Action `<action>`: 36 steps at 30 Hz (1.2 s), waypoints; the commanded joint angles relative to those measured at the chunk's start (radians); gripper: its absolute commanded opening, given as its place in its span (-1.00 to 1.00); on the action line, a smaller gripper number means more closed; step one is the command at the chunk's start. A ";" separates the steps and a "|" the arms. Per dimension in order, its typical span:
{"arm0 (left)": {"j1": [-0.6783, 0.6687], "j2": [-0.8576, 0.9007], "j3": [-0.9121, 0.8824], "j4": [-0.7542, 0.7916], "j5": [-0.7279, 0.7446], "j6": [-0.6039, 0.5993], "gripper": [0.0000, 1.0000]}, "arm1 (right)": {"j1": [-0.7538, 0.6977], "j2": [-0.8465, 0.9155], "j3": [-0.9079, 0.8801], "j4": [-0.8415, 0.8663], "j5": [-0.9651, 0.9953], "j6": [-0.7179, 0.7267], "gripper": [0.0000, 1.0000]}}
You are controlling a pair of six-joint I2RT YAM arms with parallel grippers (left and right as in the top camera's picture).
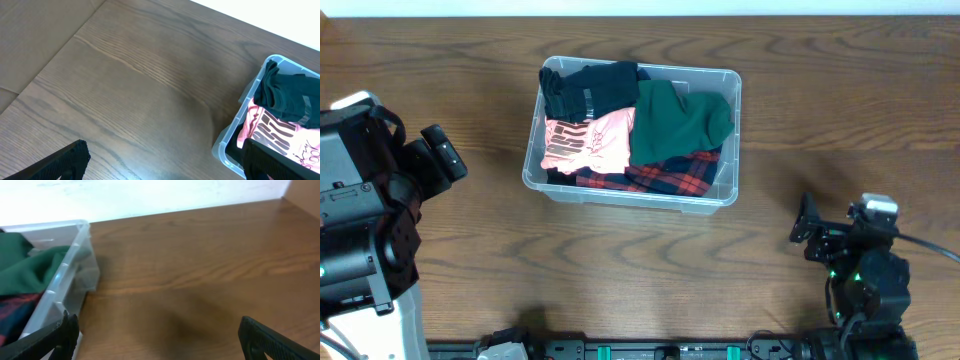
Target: Pack container
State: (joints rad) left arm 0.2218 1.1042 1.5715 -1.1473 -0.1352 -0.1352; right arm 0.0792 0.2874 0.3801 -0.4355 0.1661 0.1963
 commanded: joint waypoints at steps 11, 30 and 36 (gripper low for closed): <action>0.005 0.000 0.003 -0.001 -0.008 -0.012 0.96 | -0.080 -0.260 -0.189 -0.003 -0.051 0.066 0.98; 0.005 0.000 0.003 -0.001 -0.008 -0.012 0.96 | -0.078 -0.282 -0.255 0.002 -0.073 0.073 0.98; 0.005 0.000 0.003 -0.001 -0.008 -0.012 0.96 | -0.078 -0.282 -0.255 0.002 -0.073 0.073 0.98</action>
State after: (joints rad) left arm 0.2218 1.1042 1.5715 -1.1473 -0.1352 -0.1352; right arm 0.0078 0.0147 0.1299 -0.4335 0.1009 0.2562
